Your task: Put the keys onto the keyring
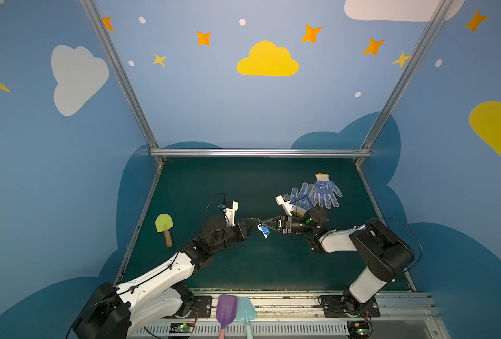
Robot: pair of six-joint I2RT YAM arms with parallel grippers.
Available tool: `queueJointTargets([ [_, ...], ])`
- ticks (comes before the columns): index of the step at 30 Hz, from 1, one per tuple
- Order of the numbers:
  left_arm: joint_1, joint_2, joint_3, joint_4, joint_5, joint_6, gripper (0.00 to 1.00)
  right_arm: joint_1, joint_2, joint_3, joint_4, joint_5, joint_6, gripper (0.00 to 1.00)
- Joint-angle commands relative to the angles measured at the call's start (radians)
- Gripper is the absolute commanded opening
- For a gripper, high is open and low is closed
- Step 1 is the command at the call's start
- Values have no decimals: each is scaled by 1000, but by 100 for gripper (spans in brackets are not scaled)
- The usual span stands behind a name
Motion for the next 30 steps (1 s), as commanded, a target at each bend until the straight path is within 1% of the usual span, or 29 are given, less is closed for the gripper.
queueJointTargets([
  [1,0,20,-25,-36,-3,-8,4,-1,-46,8,51,-11,-26,0],
  [8,-2,47,-6,-29,22,-13,4,13,-47,18,51,-47,-38,0],
  [12,-2,72,3,-52,30,-21,4,20,-89,9,51,-48,-74,0],
  [22,6,163,41,-37,128,-72,4,17,-182,-7,51,-103,-160,0],
  [30,62,126,27,-52,205,-105,4,-12,-218,-16,51,-172,-163,0],
])
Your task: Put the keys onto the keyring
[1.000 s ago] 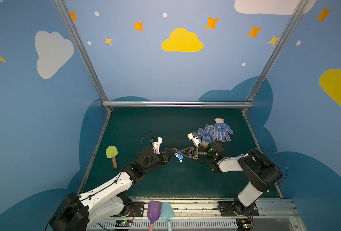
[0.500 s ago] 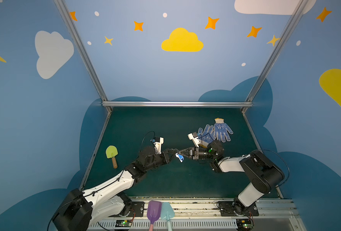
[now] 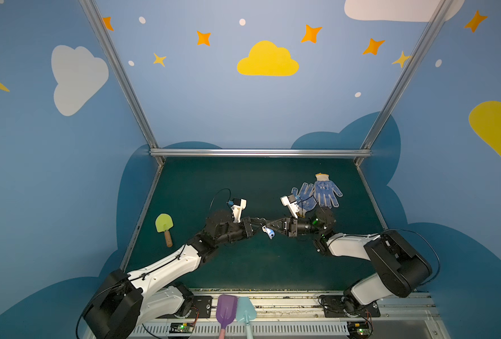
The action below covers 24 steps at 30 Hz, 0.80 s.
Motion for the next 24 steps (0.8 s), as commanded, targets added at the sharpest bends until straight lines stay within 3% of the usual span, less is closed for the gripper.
queueJointTargets([
  [1,39,3,-26,-155,-10,-8,5,5,-75,27,153,-112,-28,0],
  [3,46,-20,-18,-191,-5,1,18,5,-81,28,153,-119,-30,0],
  [7,57,-92,-14,-253,-7,18,31,5,-88,44,153,-145,-25,0],
  [11,79,-202,-13,-337,-30,39,34,3,-93,62,153,-164,-13,0],
  [13,90,-258,-17,-367,-44,43,41,-3,-93,70,153,-162,-6,0],
  [16,99,-329,-11,-420,-72,63,40,-5,-98,77,153,-163,1,0],
  [24,129,-382,116,-534,-52,188,47,-2,-100,104,153,-187,12,0],
])
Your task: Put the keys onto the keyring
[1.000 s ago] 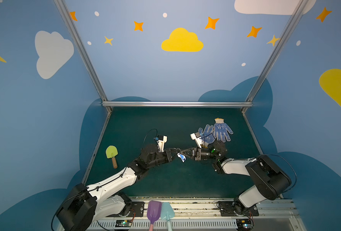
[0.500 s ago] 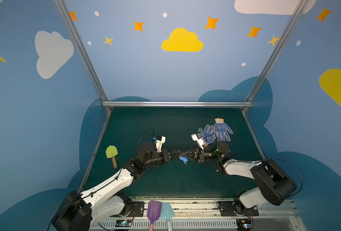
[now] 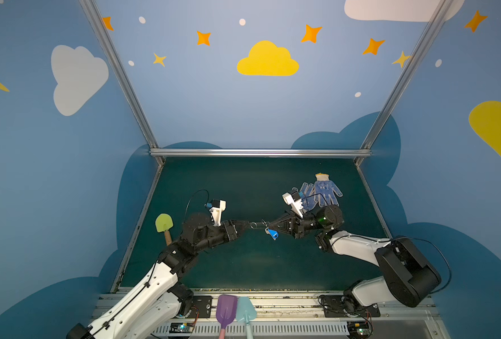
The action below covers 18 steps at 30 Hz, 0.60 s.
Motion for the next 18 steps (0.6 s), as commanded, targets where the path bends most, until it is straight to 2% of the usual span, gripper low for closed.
queueJointTargets([
  [1,11,-24,67,-66,-17,84,49,0,-24,38,56,-30,6,0],
  [7,22,11,158,-97,-7,157,54,6,-10,45,56,-43,15,0],
  [10,23,88,218,-89,93,199,55,13,-4,57,56,-56,24,0],
  [14,23,182,286,-103,229,274,45,28,21,98,56,-82,61,0],
  [18,23,228,310,-82,355,328,41,38,43,153,56,-104,99,0],
])
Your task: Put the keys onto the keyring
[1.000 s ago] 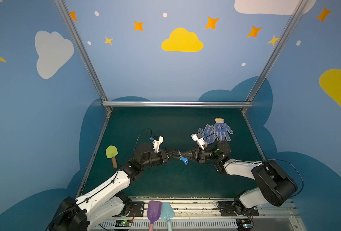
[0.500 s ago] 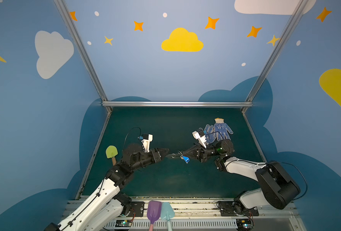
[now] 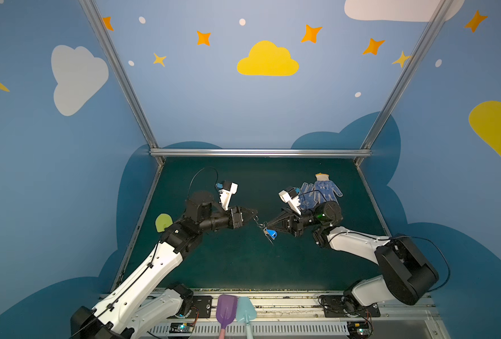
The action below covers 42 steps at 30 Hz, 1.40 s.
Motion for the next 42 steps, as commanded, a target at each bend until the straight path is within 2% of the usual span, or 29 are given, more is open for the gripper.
queueJointTargets([
  [1,2,17,30,12,173,85,42,8,17,62,42,-35,45,0],
  [4,2,14,28,51,239,89,50,13,28,85,42,-51,71,0],
  [13,2,25,23,89,360,101,44,22,23,110,42,-66,111,0],
  [18,15,11,2,165,416,52,40,25,10,110,42,-67,126,0],
  [25,15,41,31,103,472,79,41,37,-11,117,42,-79,141,0],
  [29,15,51,27,101,501,78,39,40,-19,121,42,-78,148,0],
  [32,15,58,24,99,518,78,28,42,-19,125,42,-80,151,0],
  [34,16,57,24,98,523,79,26,43,-19,127,42,-82,153,0],
  [38,17,54,30,87,531,85,17,43,-13,129,42,-82,154,0],
  [39,17,54,30,83,535,86,12,42,-11,127,42,-81,155,0],
  [42,18,53,35,65,545,92,7,39,-4,125,42,-83,154,0],
])
